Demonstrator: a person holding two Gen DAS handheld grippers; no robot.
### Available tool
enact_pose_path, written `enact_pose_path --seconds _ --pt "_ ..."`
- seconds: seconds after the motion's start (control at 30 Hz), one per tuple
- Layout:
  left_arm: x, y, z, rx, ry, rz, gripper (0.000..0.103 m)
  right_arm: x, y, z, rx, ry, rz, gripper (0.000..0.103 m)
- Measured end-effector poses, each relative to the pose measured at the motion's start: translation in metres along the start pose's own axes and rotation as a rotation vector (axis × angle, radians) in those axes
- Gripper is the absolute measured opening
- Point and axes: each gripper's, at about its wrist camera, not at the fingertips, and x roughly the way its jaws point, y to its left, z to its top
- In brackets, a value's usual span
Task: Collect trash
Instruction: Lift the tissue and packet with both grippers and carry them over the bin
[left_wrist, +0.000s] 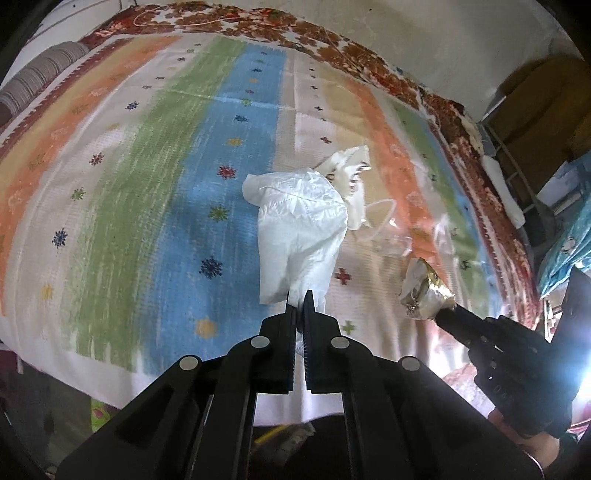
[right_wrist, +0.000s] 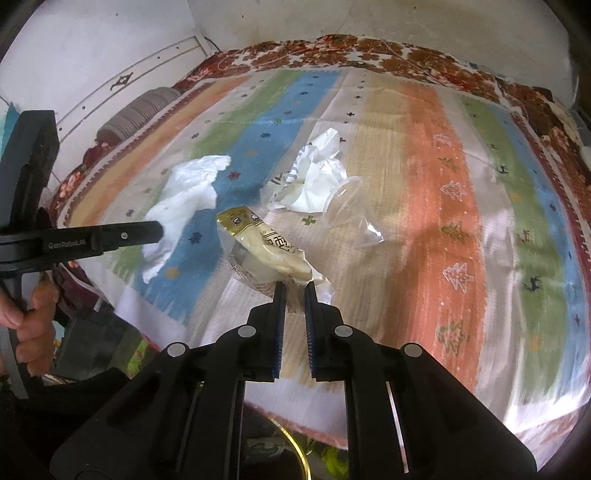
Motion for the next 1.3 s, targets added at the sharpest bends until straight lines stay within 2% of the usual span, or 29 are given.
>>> enact_pose_path --seconds 0.47,0.8,1.3 --pt "-0.052 -0.014 -0.021 -0.013 -0.059 -0.068 0.002 -0.055 0.011 -0.015 0.052 -0.057 0.038 0.009" --pt "-0.073 -0.019 -0.045 -0.016 -0.032 -0.046 0.002 -0.082 0.02 -0.028 0.084 -0.07 0.037 0.009" --pt "-0.103 -0.026 -0.083 -0.031 -0.046 -0.107 0.002 -0.119 0.032 -0.061 0.122 -0.101 0.045 0.009"
